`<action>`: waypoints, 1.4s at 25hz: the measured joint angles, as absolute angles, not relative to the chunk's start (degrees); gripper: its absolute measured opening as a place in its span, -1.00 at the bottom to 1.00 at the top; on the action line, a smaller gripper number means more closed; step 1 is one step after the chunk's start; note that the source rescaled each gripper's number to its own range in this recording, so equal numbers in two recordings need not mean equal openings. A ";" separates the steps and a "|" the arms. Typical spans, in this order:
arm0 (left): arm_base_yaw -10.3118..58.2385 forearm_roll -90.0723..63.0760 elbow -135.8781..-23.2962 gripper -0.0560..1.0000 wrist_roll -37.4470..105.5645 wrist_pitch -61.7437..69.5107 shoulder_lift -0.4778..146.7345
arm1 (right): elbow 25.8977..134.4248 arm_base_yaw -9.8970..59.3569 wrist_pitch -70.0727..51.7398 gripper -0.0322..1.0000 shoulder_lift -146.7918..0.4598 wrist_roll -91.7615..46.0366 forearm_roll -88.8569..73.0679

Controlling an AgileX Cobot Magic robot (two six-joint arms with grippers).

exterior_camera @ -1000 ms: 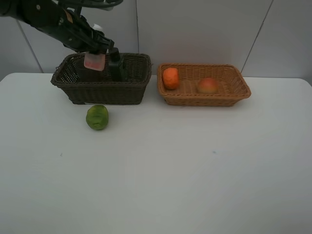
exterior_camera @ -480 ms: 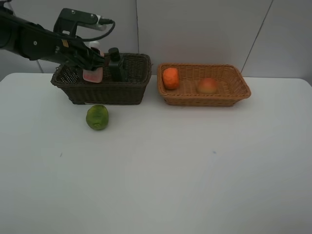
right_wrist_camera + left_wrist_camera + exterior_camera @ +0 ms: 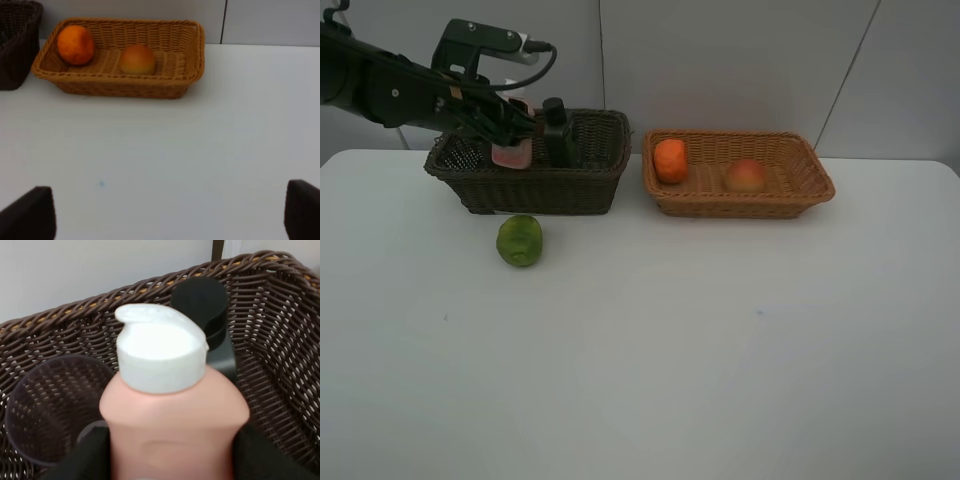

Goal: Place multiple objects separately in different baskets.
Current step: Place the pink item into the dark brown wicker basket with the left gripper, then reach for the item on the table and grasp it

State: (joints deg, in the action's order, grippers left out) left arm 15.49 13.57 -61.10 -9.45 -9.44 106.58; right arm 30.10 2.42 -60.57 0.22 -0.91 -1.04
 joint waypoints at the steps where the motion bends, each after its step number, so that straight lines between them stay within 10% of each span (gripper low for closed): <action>1: 15.49 13.57 -61.10 0.68 -9.45 -9.59 106.57 | 30.10 2.42 -60.57 0.94 0.22 -0.91 -1.04; 15: 15.54 13.57 -61.10 0.87 -9.69 -5.83 106.32 | 30.10 2.42 -60.57 0.94 0.22 -0.91 -1.04; 35: 18.20 0.00 -61.10 0.88 -14.39 31.75 96.52 | 30.10 2.42 -60.57 0.94 0.22 -0.91 -1.04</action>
State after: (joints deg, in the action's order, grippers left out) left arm 18.20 0.00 -61.10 -14.39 31.75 96.52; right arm 30.10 2.42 -60.57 0.22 -0.91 -1.04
